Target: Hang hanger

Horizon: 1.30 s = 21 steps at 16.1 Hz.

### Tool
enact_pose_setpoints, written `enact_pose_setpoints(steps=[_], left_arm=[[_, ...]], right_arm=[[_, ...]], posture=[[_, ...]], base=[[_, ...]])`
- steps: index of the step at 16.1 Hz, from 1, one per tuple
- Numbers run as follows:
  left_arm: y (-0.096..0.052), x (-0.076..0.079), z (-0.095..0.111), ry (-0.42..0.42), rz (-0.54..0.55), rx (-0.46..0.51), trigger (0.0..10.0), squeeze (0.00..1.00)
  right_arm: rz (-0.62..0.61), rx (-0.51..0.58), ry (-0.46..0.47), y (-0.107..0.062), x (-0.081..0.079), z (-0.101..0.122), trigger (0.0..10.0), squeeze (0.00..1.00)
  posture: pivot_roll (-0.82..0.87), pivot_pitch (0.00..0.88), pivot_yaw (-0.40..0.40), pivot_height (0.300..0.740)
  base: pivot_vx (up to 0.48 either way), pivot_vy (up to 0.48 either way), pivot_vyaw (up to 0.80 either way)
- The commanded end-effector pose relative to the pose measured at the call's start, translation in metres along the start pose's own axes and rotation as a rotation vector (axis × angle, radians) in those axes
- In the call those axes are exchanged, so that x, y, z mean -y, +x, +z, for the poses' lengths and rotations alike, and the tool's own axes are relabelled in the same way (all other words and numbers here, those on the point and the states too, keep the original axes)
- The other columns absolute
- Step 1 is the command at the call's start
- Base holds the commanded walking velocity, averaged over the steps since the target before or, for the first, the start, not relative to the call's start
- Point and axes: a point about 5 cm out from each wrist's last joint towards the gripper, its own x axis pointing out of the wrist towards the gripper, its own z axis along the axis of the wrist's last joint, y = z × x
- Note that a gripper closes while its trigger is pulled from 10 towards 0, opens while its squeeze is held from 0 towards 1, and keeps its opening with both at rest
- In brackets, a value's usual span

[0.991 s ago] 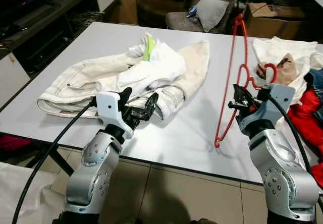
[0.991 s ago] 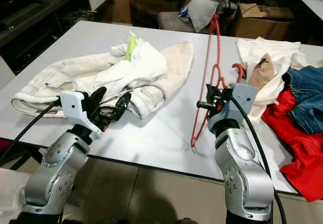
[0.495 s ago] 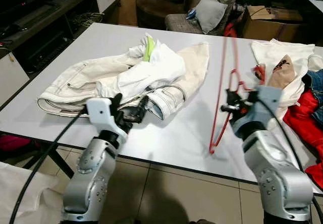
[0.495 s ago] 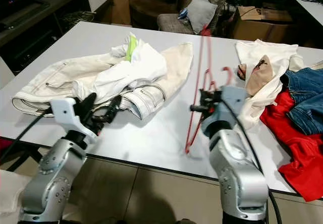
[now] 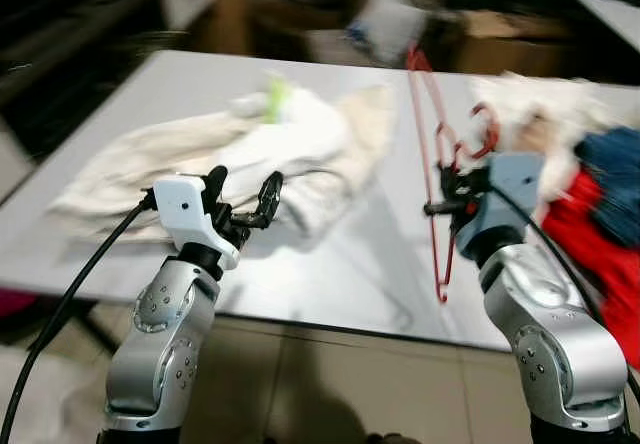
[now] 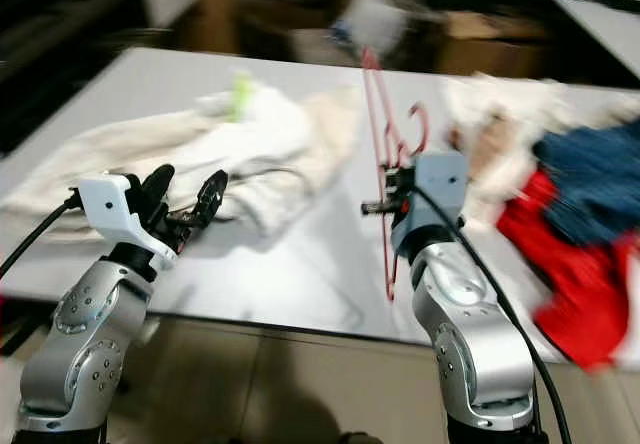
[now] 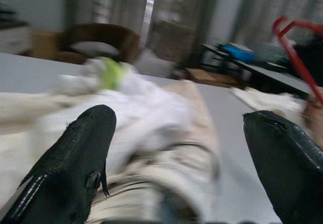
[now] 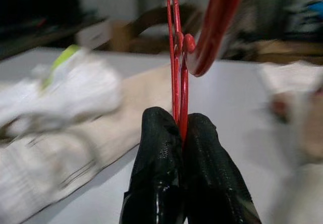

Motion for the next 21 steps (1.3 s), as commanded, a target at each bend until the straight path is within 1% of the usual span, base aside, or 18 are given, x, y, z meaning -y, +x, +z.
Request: enact_pose_setpoints(steps=[1, 3, 5, 6, 7, 10, 11, 12, 13, 14, 15, 18, 20, 21], left_arm=[[0.003, 0.005, -0.003, 0.006, -0.024, -0.018, 10.0, 0.0], [0.009, 0.011, -0.006, 0.005, -0.052, -0.028, 10.0, 0.0], [0.009, 0.009, -0.007, 0.003, -0.038, -0.033, 10.0, 0.0], [0.005, 0.006, -0.009, 0.037, -0.017, -0.039, 10.0, 0.0], [0.003, 0.005, -0.009, 0.045, 0.0, -0.04, 10.0, 0.0], [-0.002, 0.0, -0.011, 0.04, 0.043, -0.048, 10.0, 0.0], [-0.004, 0.0, -0.013, 0.041, 0.056, -0.053, 10.0, 0.0], [-0.004, 0.001, -0.014, 0.045, 0.061, -0.056, 10.0, 0.0], [-0.004, 0.001, -0.015, 0.047, 0.065, -0.058, 10.0, 0.0], [-0.004, 0.001, -0.015, 0.047, 0.068, -0.061, 10.0, 0.0], [-0.003, 0.001, -0.015, 0.049, 0.069, -0.063, 10.0, 0.0], [-0.002, 0.002, -0.015, 0.06, 0.068, -0.069, 10.0, 0.0], [0.0, 0.002, -0.015, 0.069, 0.063, -0.072, 10.0, 0.0], [0.001, 0.002, -0.015, 0.072, 0.058, -0.072, 10.0, 0.0]], right_arm=[[-0.015, 0.057, 0.038, -0.002, 0.003, 0.01, 10.0, 0.0], [-0.034, 0.105, 0.046, -0.001, 0.006, 0.017, 10.0, 0.0], [-0.037, 0.12, 0.056, 0.0, 0.006, 0.02, 10.0, 0.0], [-0.075, 0.14, -0.004, 0.003, 0.007, 0.018, 10.0, 0.0], [-0.069, 0.142, -0.051, 0.004, 0.006, 0.016, 10.0, 0.0], [-0.071, 0.115, -0.085, 0.007, 0.007, 0.009, 10.0, 0.0], [-0.1, 0.073, -0.159, 0.008, 0.009, 0.003, 10.0, 0.0], [0.018, 0.011, -0.128, 0.007, 0.004, -0.005, 10.0, 0.0], [0.053, 0.006, -0.152, 0.007, 0.002, -0.007, 10.0, 0.0], [0.061, 0.012, -0.201, 0.007, 0.0, -0.006, 10.0, 0.0], [0.057, 0.015, -0.211, 0.007, 0.0, -0.006, 10.0, 0.0], [0.042, -0.002, -0.209, 0.009, 0.004, -0.009, 10.0, 0.0], [0.036, -0.031, -0.16, 0.009, 0.007, -0.012, 10.0, 0.0], [0.027, -0.036, -0.153, 0.008, 0.009, -0.014, 10.0, 0.0]], posture=[[-0.07, 0.0, 0.047, 0.74], [-0.08, 0.0, 0.045, 0.74], [-0.08, 0.0, 0.033, 0.74], [-0.07, 0.0, 0.009, 0.74], [-0.06, 0.0, -0.003, 0.74], [-0.06, 0.0, -0.026, 0.74], [-0.06, 0.0, -0.029, 0.74], [-0.06, 0.0, -0.031, 0.74], [-0.06, 0.0, -0.03, 0.74], [-0.06, 0.0, -0.028, 0.74], [-0.06, 0.0, -0.027, 0.74], [-0.05, 0.0, -0.023, 0.74], [-0.05, 0.0, -0.014, 0.74], [-0.05, 0.0, -0.009, 0.74]], base=[[0.0, 0.0, -0.8], [0.0, 0.0, -0.8], [0.0, 0.0, -0.8], [0.0, 0.0, -0.8], [0.0, 0.0, -0.8], [0.0, -0.081, -0.8], [0.0, -0.454, -0.8], [0.0, -0.48, -0.64], [0.0, -0.48, 0.0], [0.0, -0.48, 0.0], [0.0, -0.48, 0.0], [0.0, -0.48, 0.0], [0.0, -0.471, 0.0], [0.0, -0.412, 0.0]])
